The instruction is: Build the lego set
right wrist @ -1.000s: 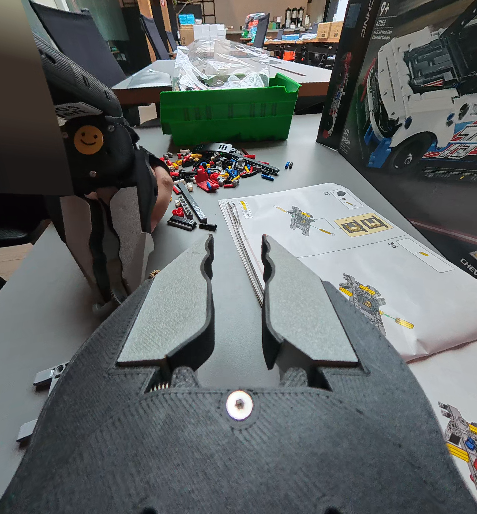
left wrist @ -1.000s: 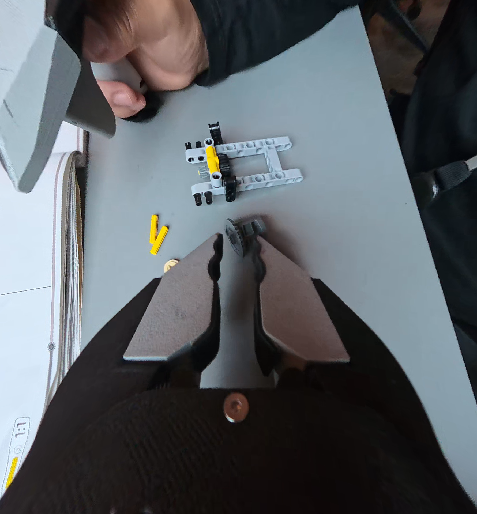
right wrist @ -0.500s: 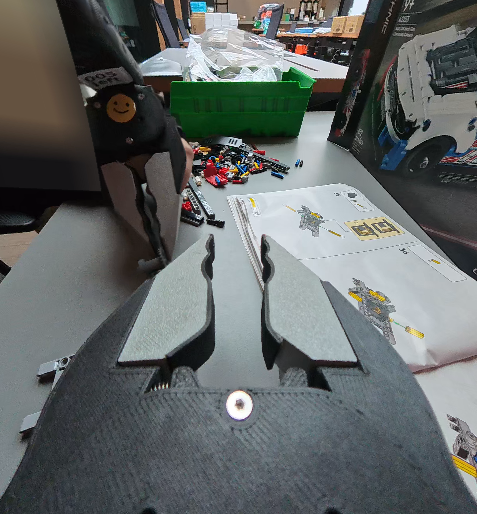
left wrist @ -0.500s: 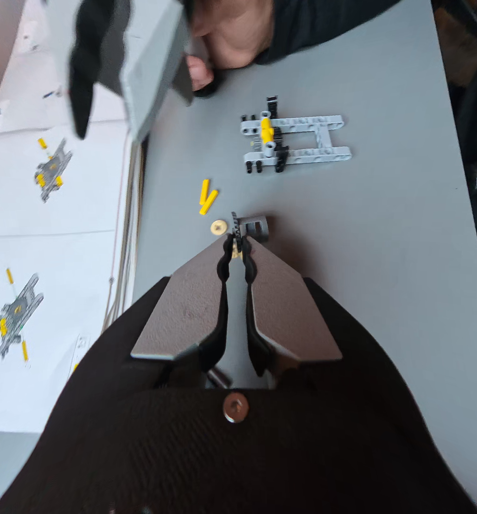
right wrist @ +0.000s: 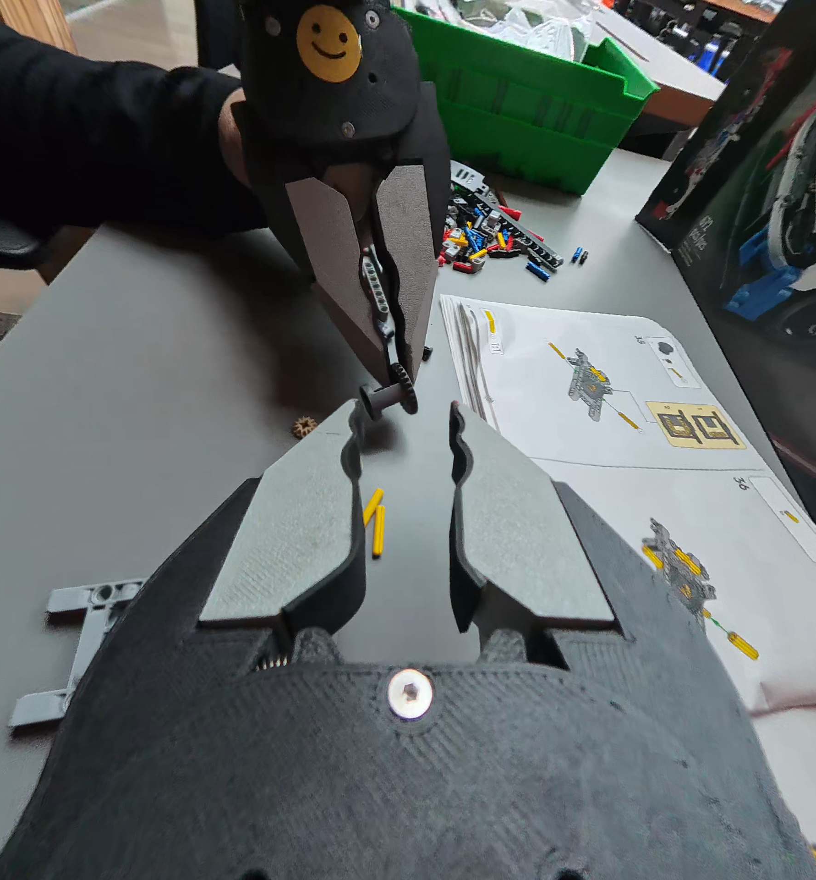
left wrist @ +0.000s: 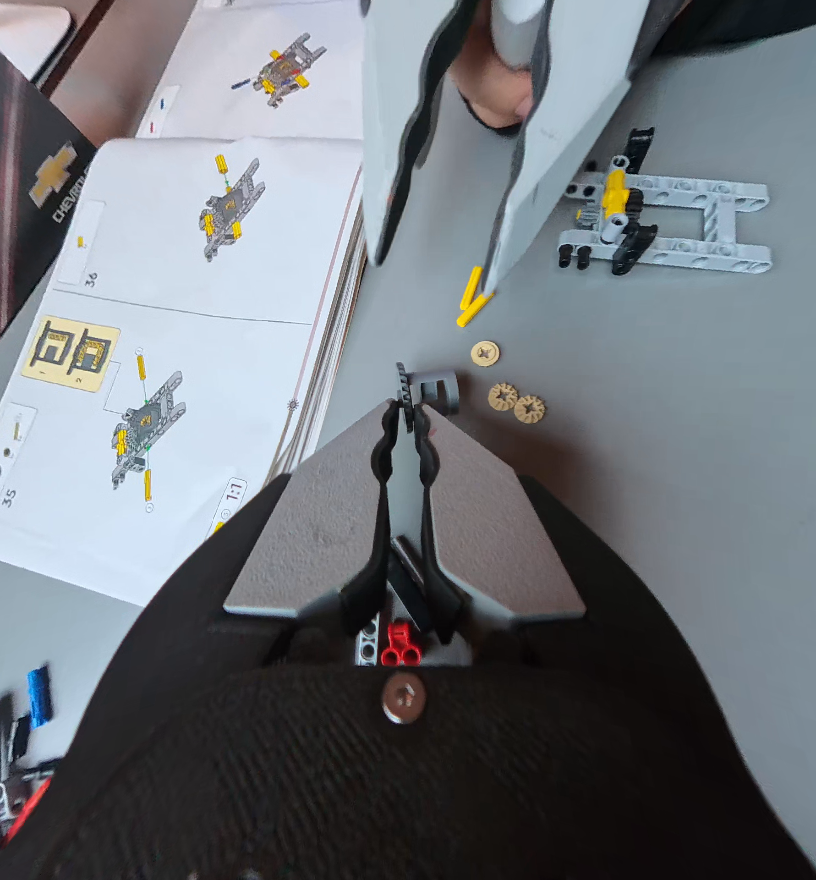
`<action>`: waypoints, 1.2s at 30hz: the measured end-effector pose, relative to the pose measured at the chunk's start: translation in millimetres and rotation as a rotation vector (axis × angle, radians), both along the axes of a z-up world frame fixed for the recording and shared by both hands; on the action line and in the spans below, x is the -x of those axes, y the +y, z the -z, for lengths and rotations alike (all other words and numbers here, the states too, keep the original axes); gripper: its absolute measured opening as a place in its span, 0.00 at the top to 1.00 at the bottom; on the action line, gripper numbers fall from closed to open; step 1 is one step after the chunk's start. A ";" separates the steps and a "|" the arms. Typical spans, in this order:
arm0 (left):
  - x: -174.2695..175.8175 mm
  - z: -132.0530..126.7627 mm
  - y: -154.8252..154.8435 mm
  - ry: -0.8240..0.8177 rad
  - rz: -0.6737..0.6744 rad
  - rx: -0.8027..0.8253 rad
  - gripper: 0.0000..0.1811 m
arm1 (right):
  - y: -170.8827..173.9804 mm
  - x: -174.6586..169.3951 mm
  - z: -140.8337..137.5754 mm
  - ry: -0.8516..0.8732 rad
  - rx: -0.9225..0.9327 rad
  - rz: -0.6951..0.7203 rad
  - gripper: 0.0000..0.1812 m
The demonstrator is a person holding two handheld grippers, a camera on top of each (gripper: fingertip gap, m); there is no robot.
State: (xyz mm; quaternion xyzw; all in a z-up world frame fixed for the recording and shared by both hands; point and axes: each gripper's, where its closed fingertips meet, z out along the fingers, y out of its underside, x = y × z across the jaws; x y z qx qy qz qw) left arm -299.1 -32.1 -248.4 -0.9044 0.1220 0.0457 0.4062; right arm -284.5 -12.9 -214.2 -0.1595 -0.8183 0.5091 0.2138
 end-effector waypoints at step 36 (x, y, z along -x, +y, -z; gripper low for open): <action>-6.7 -43.7 10.4 -0.206 -0.038 -0.214 0.98 | -0.3 18.4 -1.5 0.064 -0.015 0.114 0.88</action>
